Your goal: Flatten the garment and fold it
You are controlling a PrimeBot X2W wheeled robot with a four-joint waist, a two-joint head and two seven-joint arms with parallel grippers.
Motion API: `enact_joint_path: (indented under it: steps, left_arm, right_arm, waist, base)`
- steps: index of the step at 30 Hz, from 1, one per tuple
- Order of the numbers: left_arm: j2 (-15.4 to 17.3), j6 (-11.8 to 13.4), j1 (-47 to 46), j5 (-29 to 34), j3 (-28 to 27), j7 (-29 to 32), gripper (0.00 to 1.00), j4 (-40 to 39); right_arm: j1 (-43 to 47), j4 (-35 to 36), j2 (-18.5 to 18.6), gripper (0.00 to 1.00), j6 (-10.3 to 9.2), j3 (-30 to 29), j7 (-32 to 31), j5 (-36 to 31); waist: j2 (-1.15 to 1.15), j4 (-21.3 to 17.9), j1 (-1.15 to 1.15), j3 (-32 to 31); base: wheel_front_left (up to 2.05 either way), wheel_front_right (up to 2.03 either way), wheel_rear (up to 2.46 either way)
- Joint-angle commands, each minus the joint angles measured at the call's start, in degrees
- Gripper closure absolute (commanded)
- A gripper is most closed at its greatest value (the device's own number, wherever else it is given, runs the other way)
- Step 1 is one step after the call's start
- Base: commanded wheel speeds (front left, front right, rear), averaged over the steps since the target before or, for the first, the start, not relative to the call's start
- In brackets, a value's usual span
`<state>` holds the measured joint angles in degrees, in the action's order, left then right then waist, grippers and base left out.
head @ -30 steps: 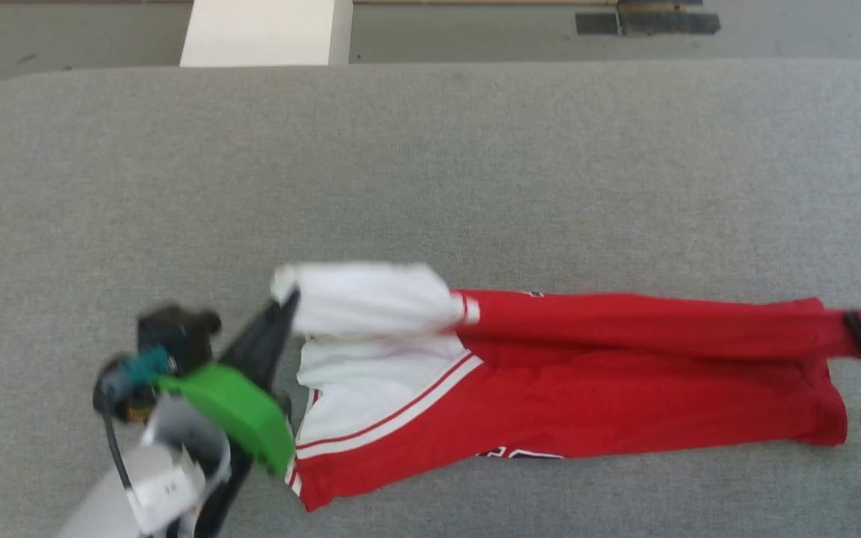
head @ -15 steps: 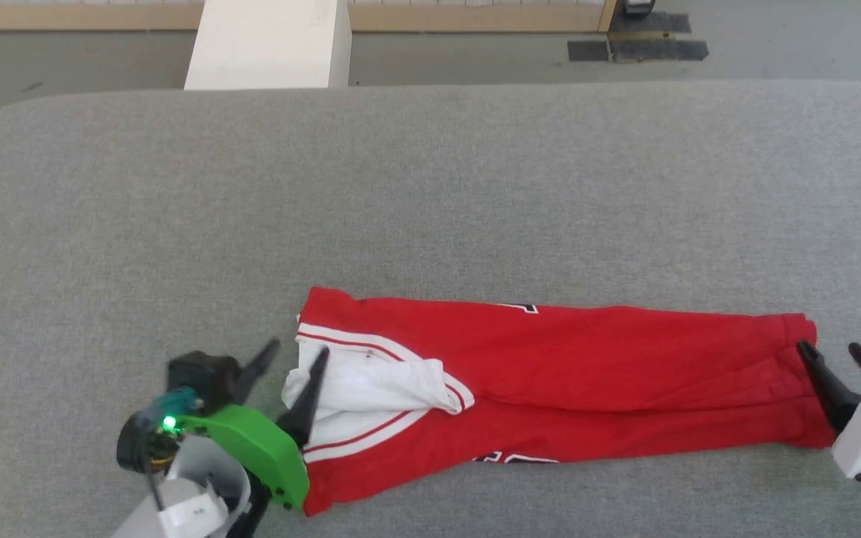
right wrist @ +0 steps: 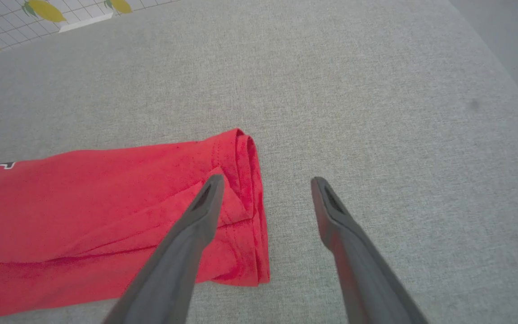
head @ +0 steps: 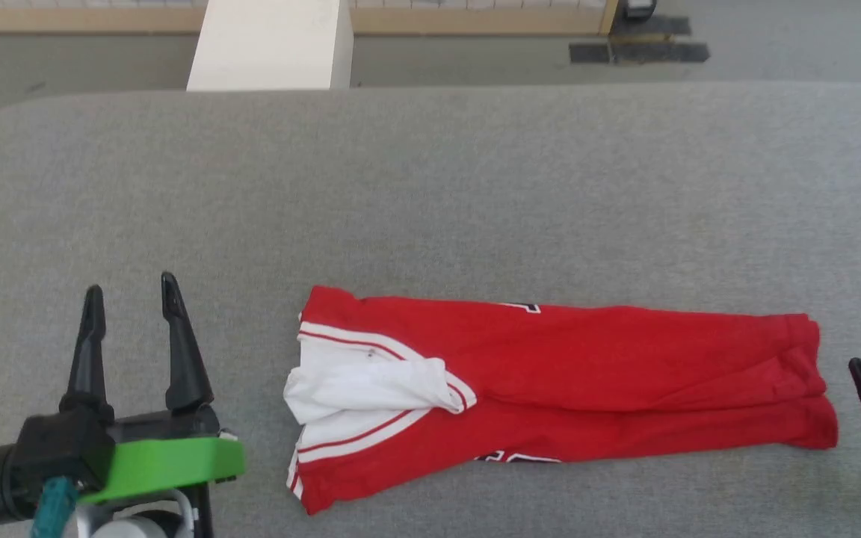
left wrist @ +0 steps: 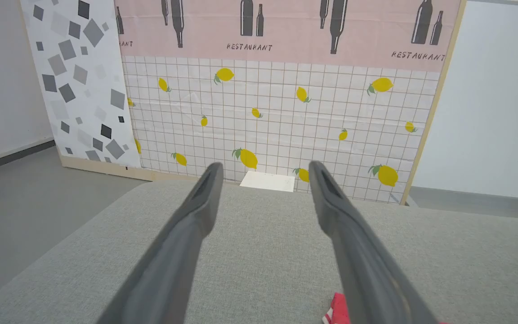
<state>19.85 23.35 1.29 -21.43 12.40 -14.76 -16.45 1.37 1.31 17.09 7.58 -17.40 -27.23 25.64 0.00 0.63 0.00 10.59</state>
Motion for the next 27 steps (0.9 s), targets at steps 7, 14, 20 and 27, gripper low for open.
enact_joint_path:
  steps: [7,14,20,27]
  left_arm:
    - [-6.68,-1.97,1.32,7.34,-0.76,-0.23,0.0,-2.38]
    - [-9.13,-5.14,0.35,9.81,-2.2,-0.23,0.0,-1.37]
    - [-10.69,-7.05,0.6,10.41,-3.75,-0.23,0.0,-0.53]
    - [-11.73,-8.83,1.72,10.75,-5.25,-0.23,0.0,0.46]
  right_arm:
    - [-3.09,-4.2,-0.18,0.0,-0.09,1.09,-3.39,-1.75]
    - [-3.05,-8.53,0.85,1.0,-0.09,4.46,-10.09,1.09]
    - [-3.62,-8.56,1.01,1.0,-0.09,1.95,-9.82,0.0]
    - [-5.16,-7.95,2.91,1.0,-0.09,-5.29,-9.52,-2.96]
  waist:
    - [0.0,3.02,0.0,5.58]
    - [0.0,4.82,0.0,5.7]
    - [0.0,5.21,0.0,4.03]
    - [0.0,4.2,0.0,1.76]
  base:
    - [0.0,0.0,0.0]
    - [0.0,0.0,0.0]
    - [0.0,0.0,0.0]
    - [0.0,0.0,0.0]
